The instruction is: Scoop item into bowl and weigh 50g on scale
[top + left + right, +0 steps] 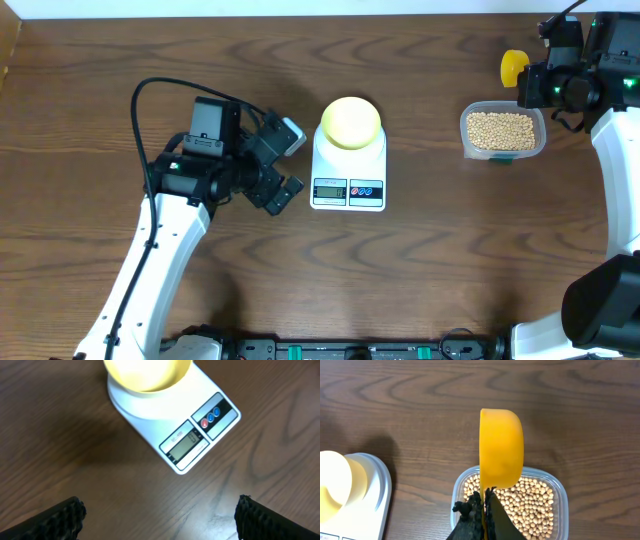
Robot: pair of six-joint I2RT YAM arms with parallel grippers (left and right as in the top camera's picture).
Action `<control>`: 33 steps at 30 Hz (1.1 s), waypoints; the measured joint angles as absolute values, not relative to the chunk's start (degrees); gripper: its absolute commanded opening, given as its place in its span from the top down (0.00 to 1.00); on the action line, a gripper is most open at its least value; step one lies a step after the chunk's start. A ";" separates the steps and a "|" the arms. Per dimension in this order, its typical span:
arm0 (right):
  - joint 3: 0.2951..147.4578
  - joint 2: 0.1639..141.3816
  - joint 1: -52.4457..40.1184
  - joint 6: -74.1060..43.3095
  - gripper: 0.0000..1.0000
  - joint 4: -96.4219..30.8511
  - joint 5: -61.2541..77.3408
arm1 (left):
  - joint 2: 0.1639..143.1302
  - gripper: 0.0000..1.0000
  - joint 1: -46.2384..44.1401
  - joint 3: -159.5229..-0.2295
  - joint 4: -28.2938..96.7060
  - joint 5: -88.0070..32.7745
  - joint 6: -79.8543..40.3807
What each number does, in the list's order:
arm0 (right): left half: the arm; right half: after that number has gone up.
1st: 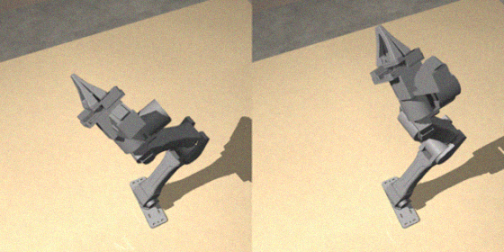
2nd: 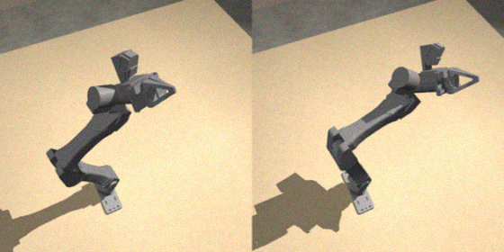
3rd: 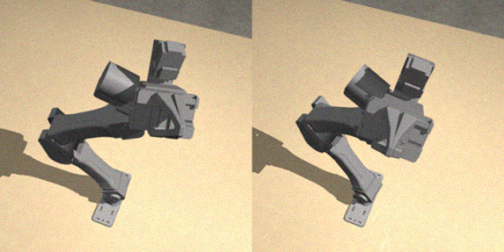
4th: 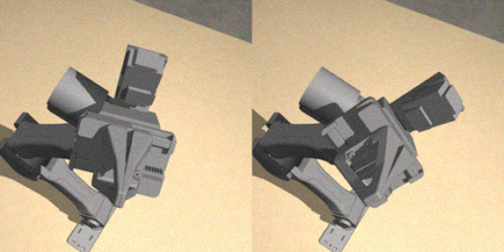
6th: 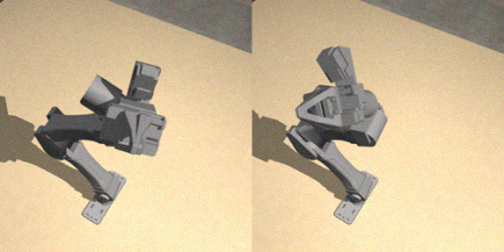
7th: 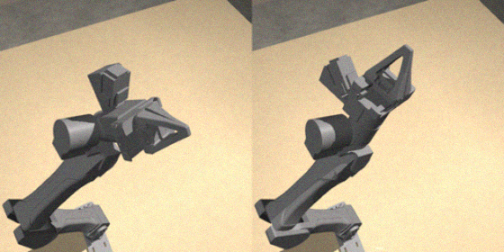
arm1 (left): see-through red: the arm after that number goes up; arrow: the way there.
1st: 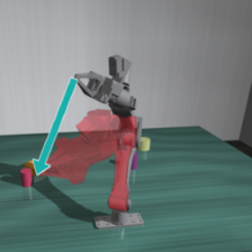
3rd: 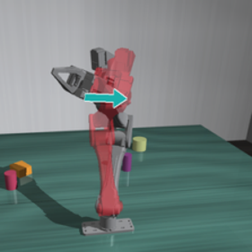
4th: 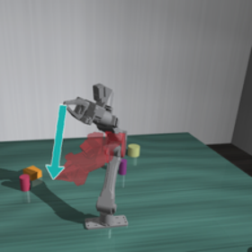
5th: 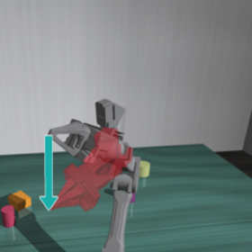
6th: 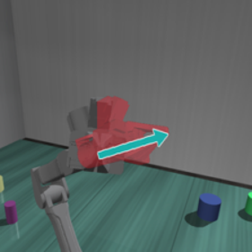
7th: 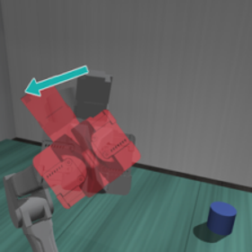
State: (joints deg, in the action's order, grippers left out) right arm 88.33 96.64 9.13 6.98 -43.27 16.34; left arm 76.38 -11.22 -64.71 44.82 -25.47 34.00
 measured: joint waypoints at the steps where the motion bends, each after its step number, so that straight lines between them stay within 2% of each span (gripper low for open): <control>1: 88.33 96.64 9.13 6.98 0.99 -43.24 16.34 | 76.38 0.03 -10.85 -64.38 44.86 -26.09 34.30; 11: 88.33 96.64 9.13 6.98 0.99 -43.22 18.09 | 76.38 0.02 -9.76 -59.11 44.51 -28.42 35.00; 21: 88.33 96.64 9.13 6.98 0.99 -44.53 20.01 | 73.67 0.02 -5.85 -48.73 37.60 -31.68 35.90; 33: 88.33 96.64 9.13 6.98 0.99 -44.69 20.84 | 70.02 0.02 -6.17 -47.35 35.46 -33.21 40.49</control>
State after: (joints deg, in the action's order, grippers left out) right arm 88.33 96.64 9.13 6.98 -44.69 20.84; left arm 70.02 -6.17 -47.35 35.46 -33.21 40.49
